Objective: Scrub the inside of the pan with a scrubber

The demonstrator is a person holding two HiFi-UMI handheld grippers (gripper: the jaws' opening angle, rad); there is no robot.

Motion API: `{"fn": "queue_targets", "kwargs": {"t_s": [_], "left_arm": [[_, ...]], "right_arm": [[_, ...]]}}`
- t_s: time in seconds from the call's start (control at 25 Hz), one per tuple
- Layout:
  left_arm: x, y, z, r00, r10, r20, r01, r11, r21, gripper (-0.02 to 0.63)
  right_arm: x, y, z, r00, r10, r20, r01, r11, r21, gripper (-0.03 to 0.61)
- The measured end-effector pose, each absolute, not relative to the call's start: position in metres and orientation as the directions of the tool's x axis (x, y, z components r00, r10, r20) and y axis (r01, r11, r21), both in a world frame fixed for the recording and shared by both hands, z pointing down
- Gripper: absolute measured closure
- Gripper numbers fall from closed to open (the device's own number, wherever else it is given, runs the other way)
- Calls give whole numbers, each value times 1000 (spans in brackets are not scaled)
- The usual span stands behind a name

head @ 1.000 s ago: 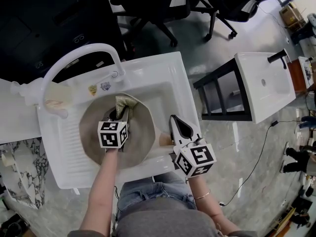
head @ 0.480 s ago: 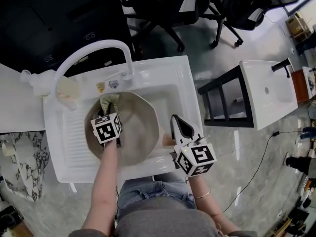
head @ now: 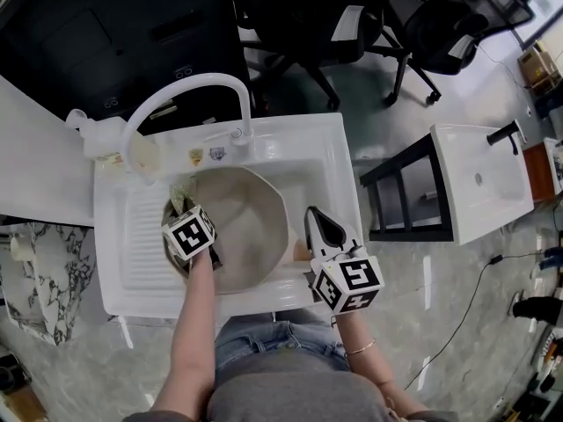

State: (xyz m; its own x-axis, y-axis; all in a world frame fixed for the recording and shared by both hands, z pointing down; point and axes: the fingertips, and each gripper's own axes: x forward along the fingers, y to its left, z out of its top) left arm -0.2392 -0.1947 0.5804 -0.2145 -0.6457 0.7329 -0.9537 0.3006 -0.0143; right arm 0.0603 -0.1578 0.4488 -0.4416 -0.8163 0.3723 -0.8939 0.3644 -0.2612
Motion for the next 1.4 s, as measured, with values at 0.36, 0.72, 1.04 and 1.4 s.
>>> {"fn": "queue_targets", "kwargs": {"t_s": [0.36,0.72,1.04,1.4], "left_arm": [[-230,-168,515,-62,-750,659,-986,148,76,546],[-188,-210,513,116,-690,714,-646,-599,-474,546],[-170,-200,563,-62,-764,642,222,-638,-737,546],[-197,-125,608,-279,-393,876,234,-913,-335,549]], "right_arm": [[41,-148,445,-493,-791,363,-868,420,-264,568],[42,-132,447,-456,-803,383,-889,388,-244,568],[54,-115,450,-405,-822,400,-912,334,-239,568],[53,-100,448,-397,-825,402,-916,324,-237,568]]}}
